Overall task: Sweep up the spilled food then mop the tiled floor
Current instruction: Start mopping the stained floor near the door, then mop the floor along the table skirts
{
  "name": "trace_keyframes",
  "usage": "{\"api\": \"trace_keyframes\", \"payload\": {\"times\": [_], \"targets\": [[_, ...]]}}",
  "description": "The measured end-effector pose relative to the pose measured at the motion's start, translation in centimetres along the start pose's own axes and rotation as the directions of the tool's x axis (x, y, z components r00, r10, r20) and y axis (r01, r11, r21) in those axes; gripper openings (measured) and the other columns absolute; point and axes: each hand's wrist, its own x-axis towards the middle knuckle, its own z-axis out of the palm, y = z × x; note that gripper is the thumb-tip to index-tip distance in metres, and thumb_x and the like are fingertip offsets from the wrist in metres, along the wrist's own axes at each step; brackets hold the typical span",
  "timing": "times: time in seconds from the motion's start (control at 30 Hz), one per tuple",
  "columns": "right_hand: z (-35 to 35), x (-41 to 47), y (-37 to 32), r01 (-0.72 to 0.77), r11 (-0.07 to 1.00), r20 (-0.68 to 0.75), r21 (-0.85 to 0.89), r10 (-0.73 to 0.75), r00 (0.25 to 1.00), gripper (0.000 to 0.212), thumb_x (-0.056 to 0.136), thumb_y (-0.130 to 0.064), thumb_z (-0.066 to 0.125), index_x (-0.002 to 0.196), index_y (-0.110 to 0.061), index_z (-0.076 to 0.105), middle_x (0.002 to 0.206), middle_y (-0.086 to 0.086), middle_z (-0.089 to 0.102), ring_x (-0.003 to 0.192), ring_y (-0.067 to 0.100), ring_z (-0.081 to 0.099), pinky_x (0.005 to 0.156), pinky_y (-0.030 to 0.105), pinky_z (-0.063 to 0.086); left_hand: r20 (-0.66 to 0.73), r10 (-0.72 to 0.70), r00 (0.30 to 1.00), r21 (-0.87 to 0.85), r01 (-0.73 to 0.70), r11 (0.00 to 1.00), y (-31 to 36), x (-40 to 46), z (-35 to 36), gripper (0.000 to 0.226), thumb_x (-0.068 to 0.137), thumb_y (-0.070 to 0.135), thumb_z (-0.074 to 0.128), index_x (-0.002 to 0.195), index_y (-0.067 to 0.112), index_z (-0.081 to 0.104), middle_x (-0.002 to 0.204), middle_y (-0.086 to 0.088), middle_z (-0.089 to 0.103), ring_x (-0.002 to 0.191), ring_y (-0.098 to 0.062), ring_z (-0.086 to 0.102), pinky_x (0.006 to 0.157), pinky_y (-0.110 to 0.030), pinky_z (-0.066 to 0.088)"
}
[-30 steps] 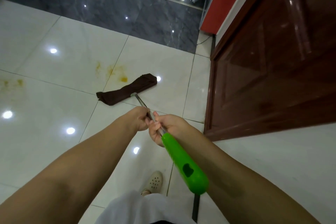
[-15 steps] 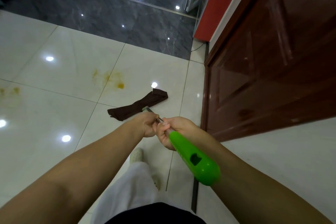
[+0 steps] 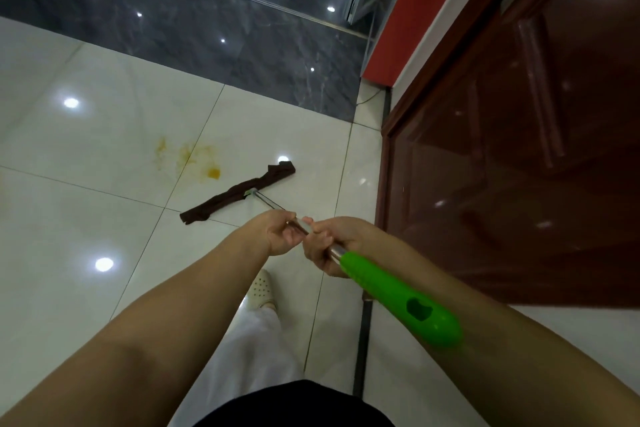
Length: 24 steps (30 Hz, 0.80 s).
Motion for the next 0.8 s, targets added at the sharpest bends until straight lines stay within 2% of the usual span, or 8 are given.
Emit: {"api": "trace_keyframes", "payload": {"times": [0.1,0.23,0.33,0.47,0.5,0.57,0.63,0.8], "targets": [[1.4,1.8,-2.5,0.015,1.000,-0.019,-0.026,-0.016,1.000,0.020,0.101,-0.013,0.038,0.095,-0.027,0.051,0.041,0.004,0.037,0.024,0.008,0.032,0.024,0.010,0.027,-0.025,0.033,0.999,0.012,-0.033,0.999,2.9,0.9,0.3,0.028,0.103,0.018,0.031,0.093,-0.003,0.047,0.077,-0.011,0.055,0.066,-0.021,0.060,0.042,-0.032,0.056],[3.8,4.8,-6.2,0.010,0.995,-0.060,-0.097,-0.016,0.998,0.026,0.101,-0.011,0.037,0.087,-0.027,0.053,0.049,0.003,0.037,0.025,0.008,0.031,0.024,0.009,0.026,-0.040,0.062,0.997,-0.018,-0.062,0.998,7.3,1.3,0.4,0.031,0.103,0.019,0.029,0.088,-0.002,0.046,0.075,-0.009,0.054,0.044,-0.023,0.065,0.048,-0.031,0.056],[6.1,6.4,-8.7,-0.008,0.988,-0.072,-0.152,-0.003,0.997,0.029,0.099,-0.008,0.037,0.085,-0.028,0.053,0.046,0.003,0.036,0.025,0.008,0.029,0.025,0.008,0.025,-0.074,0.083,0.994,-0.027,-0.085,0.996,10.4,1.6,0.4,0.034,0.103,0.020,0.028,0.085,-0.001,0.047,0.074,-0.007,0.053,0.042,-0.021,0.063,0.051,-0.029,0.056],[8.6,8.3,-11.6,0.002,0.981,-0.073,-0.192,-0.016,0.997,0.029,0.098,-0.006,0.034,0.095,-0.031,0.050,0.038,0.004,0.041,0.024,0.009,0.029,0.025,0.008,0.025,-0.095,0.135,0.986,-0.058,-0.141,0.988,14.0,2.6,0.0,0.032,0.104,0.020,0.026,0.089,-0.001,0.045,0.076,-0.008,0.052,0.056,-0.021,0.062,0.083,-0.027,0.054],[9.0,8.5,-12.1,0.002,0.979,-0.072,-0.204,-0.017,0.997,0.029,0.098,-0.006,0.034,0.098,-0.031,0.049,0.038,0.005,0.042,0.024,0.009,0.029,0.025,0.008,0.025,-0.104,0.142,0.984,-0.067,-0.149,0.986,14.6,2.9,-0.1,0.031,0.104,0.019,0.026,0.090,-0.001,0.045,0.076,-0.008,0.052,0.061,-0.020,0.061,0.084,-0.028,0.053],[9.5,8.7,-13.1,-0.001,0.978,-0.067,-0.210,-0.014,0.998,0.028,0.100,-0.008,0.035,0.099,-0.032,0.050,0.038,0.006,0.047,0.024,0.009,0.030,0.026,0.007,0.026,-0.114,0.150,0.982,-0.083,-0.160,0.984,15.5,3.3,0.0,0.032,0.104,0.018,0.026,0.089,-0.002,0.046,0.076,-0.008,0.054,0.068,-0.019,0.058,0.067,-0.029,0.057],[9.6,8.4,-14.1,-0.015,0.974,-0.063,-0.224,0.001,0.998,0.026,0.100,-0.010,0.036,0.095,-0.031,0.051,0.037,0.008,0.049,0.023,0.009,0.031,0.026,0.007,0.026,-0.126,0.158,0.979,-0.095,-0.170,0.981,15.9,3.7,0.3,0.032,0.103,0.017,0.027,0.087,-0.002,0.047,0.071,-0.008,0.058,0.068,-0.019,0.060,0.059,-0.029,0.057],[9.1,5.6,-16.8,-0.126,0.937,-0.035,-0.326,0.121,0.992,0.037,0.103,-0.023,0.037,0.069,-0.012,0.045,0.032,0.007,0.043,0.019,0.009,0.030,0.023,0.012,0.023,-0.148,0.186,0.971,-0.134,-0.206,0.969,15.4,4.4,2.8,0.033,0.102,0.017,0.031,0.084,-0.003,0.049,0.051,-0.012,0.064,0.043,-0.019,0.065,0.043,-0.028,0.056]]}}
